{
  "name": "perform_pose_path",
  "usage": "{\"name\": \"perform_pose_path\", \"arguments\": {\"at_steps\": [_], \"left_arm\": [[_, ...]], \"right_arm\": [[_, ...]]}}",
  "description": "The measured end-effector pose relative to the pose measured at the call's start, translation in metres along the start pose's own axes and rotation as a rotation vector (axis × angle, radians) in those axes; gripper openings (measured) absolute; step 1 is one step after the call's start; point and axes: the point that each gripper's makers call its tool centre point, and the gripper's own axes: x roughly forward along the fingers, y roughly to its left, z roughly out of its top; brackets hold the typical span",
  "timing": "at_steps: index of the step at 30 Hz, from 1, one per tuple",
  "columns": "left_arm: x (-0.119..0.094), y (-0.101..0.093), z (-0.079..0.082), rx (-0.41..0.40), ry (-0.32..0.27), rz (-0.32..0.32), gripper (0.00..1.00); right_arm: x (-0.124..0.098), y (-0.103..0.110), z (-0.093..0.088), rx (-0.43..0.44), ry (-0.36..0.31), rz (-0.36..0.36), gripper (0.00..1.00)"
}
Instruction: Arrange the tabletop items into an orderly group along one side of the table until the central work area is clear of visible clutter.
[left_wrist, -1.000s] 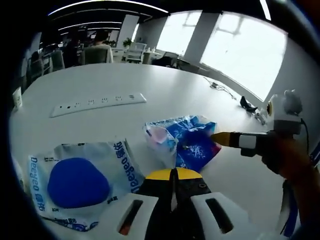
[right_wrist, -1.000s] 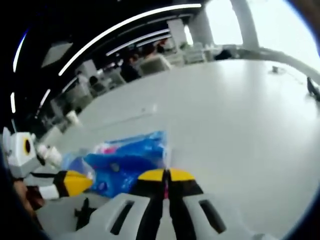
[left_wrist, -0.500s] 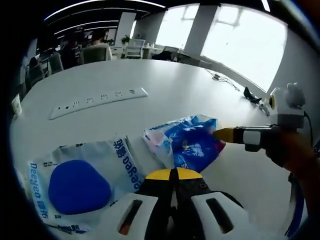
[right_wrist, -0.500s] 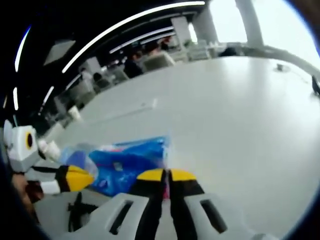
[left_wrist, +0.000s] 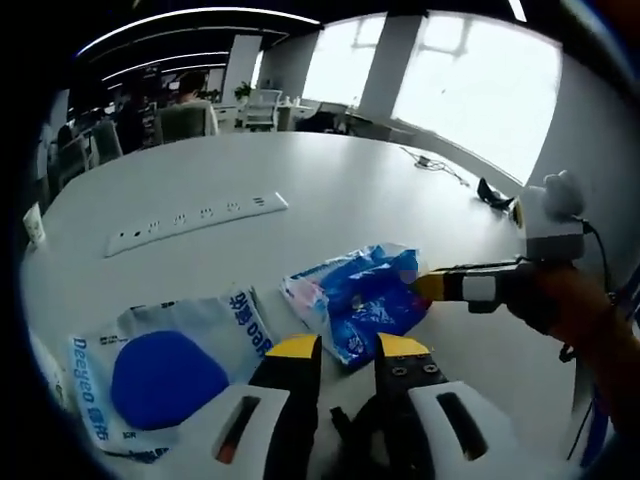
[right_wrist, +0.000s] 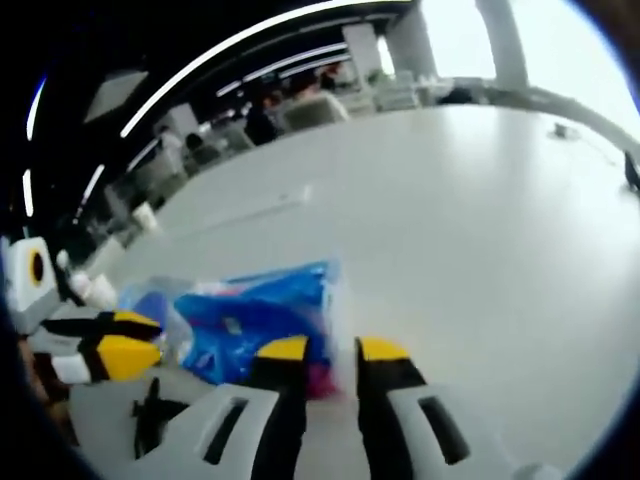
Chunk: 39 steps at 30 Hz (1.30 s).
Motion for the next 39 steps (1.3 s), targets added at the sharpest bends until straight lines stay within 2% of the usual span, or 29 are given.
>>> {"name": "perform_pose_path", "arguments": {"at_steps": [2, 4, 7, 10, 14, 22, 27, 29, 33, 35, 39], "left_arm": [[-0.005, 0.001, 0.005, -0.015, -0.015, -0.004, 0.26], [-0.012, 0.002, 0.014, -0.038, -0.054, -0.02, 0.28], [-0.021, 0.006, 0.021, -0.044, -0.074, -0.024, 0.34], [-0.033, 0.015, 0.024, 0.002, -0.071, 0.01, 0.41], [-0.048, 0.019, 0.026, 0.009, -0.089, 0.001, 0.48], [-0.072, 0.031, 0.03, 0.015, -0.121, 0.001, 0.71], [-0.089, 0.036, 0.031, 0.022, -0.138, -0.009, 0.8], [-0.097, 0.042, 0.03, 0.027, -0.141, 0.02, 0.81], [-0.11, 0.051, 0.023, 0.034, -0.138, 0.039, 0.87], [-0.118, 0.056, 0.021, 0.026, -0.142, 0.042, 0.9], [-0.132, 0.06, 0.019, 0.0, -0.162, 0.057, 0.98]], "right_arm": [[-0.004, -0.001, 0.003, -0.014, -0.014, -0.008, 0.21], [-0.008, -0.001, 0.005, -0.02, -0.02, -0.009, 0.2], [-0.01, 0.0, 0.009, -0.02, -0.04, -0.004, 0.23], [-0.016, 0.004, 0.013, -0.025, -0.063, 0.003, 0.29], [-0.024, 0.016, 0.017, -0.016, -0.079, 0.031, 0.38], [-0.042, 0.056, 0.03, -0.074, -0.123, 0.117, 0.73], [-0.054, 0.083, 0.032, -0.122, -0.114, 0.177, 0.88], [-0.061, 0.094, 0.028, -0.125, -0.084, 0.204, 0.91], [-0.076, 0.112, 0.024, -0.188, -0.075, 0.223, 1.0], [-0.085, 0.121, 0.022, -0.209, -0.069, 0.244, 1.0], [-0.098, 0.128, 0.014, -0.301, -0.038, 0.212, 1.0]]}}
